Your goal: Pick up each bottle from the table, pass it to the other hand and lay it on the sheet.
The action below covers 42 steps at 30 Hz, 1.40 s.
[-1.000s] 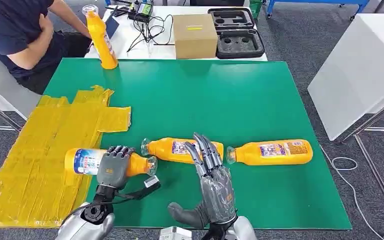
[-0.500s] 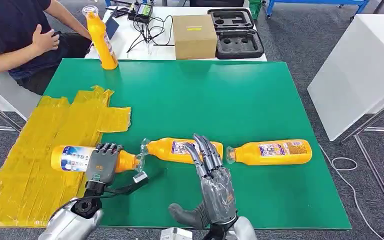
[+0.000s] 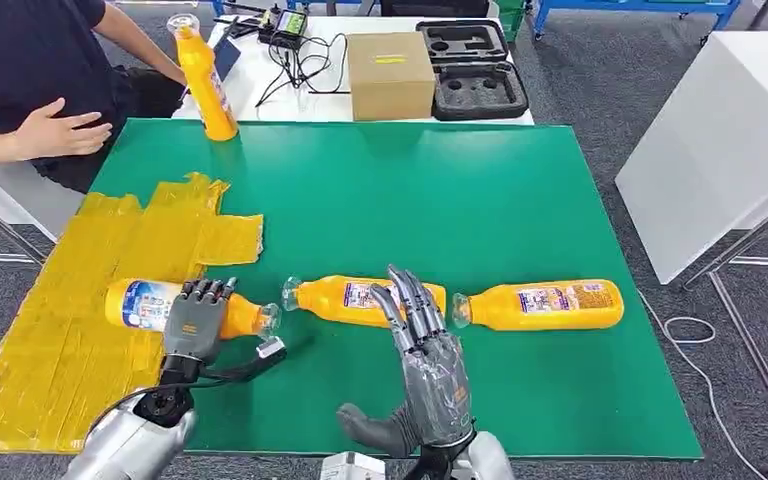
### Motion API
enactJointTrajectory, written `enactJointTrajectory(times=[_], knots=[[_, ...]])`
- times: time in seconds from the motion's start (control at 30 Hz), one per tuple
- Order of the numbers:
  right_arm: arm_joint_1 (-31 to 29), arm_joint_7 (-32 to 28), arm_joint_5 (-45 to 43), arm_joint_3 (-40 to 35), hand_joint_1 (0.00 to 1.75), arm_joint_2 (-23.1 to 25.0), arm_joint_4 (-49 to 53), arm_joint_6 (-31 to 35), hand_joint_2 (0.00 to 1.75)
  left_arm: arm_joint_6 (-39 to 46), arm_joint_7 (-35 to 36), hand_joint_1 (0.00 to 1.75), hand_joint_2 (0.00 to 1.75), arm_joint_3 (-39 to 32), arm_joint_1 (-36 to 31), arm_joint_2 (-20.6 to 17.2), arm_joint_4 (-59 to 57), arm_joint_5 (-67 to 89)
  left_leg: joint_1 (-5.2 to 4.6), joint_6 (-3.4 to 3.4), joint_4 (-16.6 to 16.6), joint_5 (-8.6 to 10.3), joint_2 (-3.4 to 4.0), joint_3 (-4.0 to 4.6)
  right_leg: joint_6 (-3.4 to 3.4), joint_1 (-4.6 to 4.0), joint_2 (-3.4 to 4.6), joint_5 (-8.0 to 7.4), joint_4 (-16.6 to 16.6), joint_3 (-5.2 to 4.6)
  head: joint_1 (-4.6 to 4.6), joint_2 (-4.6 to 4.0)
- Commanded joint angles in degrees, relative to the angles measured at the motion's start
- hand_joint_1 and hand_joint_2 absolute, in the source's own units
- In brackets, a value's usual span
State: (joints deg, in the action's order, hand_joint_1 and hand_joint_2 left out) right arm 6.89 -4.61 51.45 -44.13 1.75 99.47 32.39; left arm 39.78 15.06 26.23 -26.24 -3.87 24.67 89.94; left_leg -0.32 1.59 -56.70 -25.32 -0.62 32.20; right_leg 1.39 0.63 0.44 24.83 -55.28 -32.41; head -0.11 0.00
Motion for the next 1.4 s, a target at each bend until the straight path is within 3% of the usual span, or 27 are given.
enactJointTrajectory(times=[0.03,0.1,0.2,0.57,0.73,0.8,0.83,0.9,0.93,1.0,1.07,1.2,1.4], knots=[[-1.69,-0.18,-0.71,-0.77,0.0,-2.29,-2.54,-1.02,0.0,-5.94,0.15,0.0,0.0,-0.48,0.17,0.25,-11.57,-0.26,0.05,-0.15,0.12,-0.01,0.24,-0.28,-0.07,-0.06,0.14,-0.07,0.16,0.25,-0.02,0.0],[-1.61,-0.5,-0.99,-0.82,0.0,-2.58,-2.67,-0.77,0.0,-6.04,0.55,0.0,0.0,0.06,0.48,0.19,-11.27,0.06,0.01,-0.1,0.1,-0.06,-0.06,-0.44,-0.04,-0.02,-0.01,0.05,0.1,0.51,0.0,0.0],[-1.58,-0.62,-1.33,-0.71,0.0,-2.85,-2.78,-0.73,0.0,-5.41,1.07,0.0,0.0,-0.17,1.24,0.3,-10.76,0.0,0.03,-0.18,0.18,-0.03,0.14,-0.42,-0.06,-0.03,0.14,-0.06,0.21,0.45,0.0,0.0],[-1.59,-0.71,-1.49,-0.75,0.0,-2.89,-2.72,-0.88,0.0,-5.48,1.23,0.0,0.0,-0.13,1.54,0.21,-10.55,0.06,-0.03,-0.02,0.11,-0.01,-0.21,-0.62,-0.03,0.02,-0.22,0.06,0.09,0.69,0.0,0.0],[-1.01,0.32,-0.19,0.46,0.0,-1.96,-1.94,-2.4,0.0,-0.46,-0.27,0.0,0.0,-7.54,2.45,0.8,-7.59,-1.53,-0.02,-0.05,0.12,-0.02,-0.15,-0.54,-0.04,0.01,-0.17,0.04,0.1,0.64,0.0,0.0],[-0.68,0.97,0.75,1.36,0.0,-1.36,-2.05,-2.79,0.0,0.22,-5.67,0.0,0.0,-14.9,6.43,1.19,5.4,-5.63,-0.03,-0.05,0.11,0.0,-0.21,-0.5,-0.04,0.02,-0.23,0.04,0.1,0.6,0.0,0.0],[-0.49,1.84,2.31,2.38,0.0,-0.64,-2.62,-2.97,0.0,0.22,-15.18,0.0,0.0,-24.88,9.51,3.94,15.8,-10.77,-0.04,-0.03,0.09,0.0,-0.27,-0.47,-0.03,0.03,-0.28,0.06,0.07,0.54,0.0,0.0],[-0.4,2.89,5.31,3.94,0.0,0.23,-3.47,-2.48,0.0,0.22,-30.22,0.0,0.0,-36.13,10.01,9.52,21.69,-21.85,-0.03,-0.03,0.06,0.02,-0.39,-0.39,-0.02,0.02,-0.42,0.08,0.07,0.47,-0.04,-0.02],[-0.1,3.9,8.79,5.44,0.0,0.39,-3.58,-1.55,0.0,-0.05,-35.85,0.0,0.0,-36.72,10.06,10.72,25.59,-33.08,-0.01,-0.04,0.01,0.02,-0.55,-0.32,-0.01,0.0,-0.61,0.12,0.08,0.47,-0.02,0.0],[1.4,4.45,9.2,9.54,0.0,-0.02,-1.65,-0.68,0.0,-8.46,-40.87,0.0,0.0,-36.57,12.77,11.09,38.68,-52.42,0.01,0.06,-0.13,0.1,-0.66,-0.01,0.01,-0.02,-0.7,0.09,0.02,0.1,-0.02,0.0],[2.36,3.47,8.55,11.2,0.0,-0.77,0.15,-1.9,0.0,-9.94,-39.09,0.0,0.0,-35.62,14.29,10.2,42.85,-53.19,0.04,0.1,-0.15,0.1,-0.42,0.3,0.03,-0.05,-0.49,0.0,0.03,-0.16,0.04,0.0],[2.93,2.8,8.6,11.84,0.0,-0.39,0.7,-2.5,0.0,-9.76,-39.18,0.0,0.0,-35.4,14.52,9.97,41.89,-53.48,-0.08,0.02,-0.06,-0.06,0.16,0.02,0.03,0.08,0.05,0.03,0.03,-0.06,-0.04,0.0],[2.95,2.66,8.76,11.8,0.0,0.04,0.41,-2.48,0.0,-9.07,-39.88,0.0,0.0,-35.38,14.33,10.01,40.79,-53.8,-0.11,0.08,-0.04,0.08,-0.02,0.22,0.09,0.11,-0.09,-0.04,0.06,-0.24,0.0,0.0]])
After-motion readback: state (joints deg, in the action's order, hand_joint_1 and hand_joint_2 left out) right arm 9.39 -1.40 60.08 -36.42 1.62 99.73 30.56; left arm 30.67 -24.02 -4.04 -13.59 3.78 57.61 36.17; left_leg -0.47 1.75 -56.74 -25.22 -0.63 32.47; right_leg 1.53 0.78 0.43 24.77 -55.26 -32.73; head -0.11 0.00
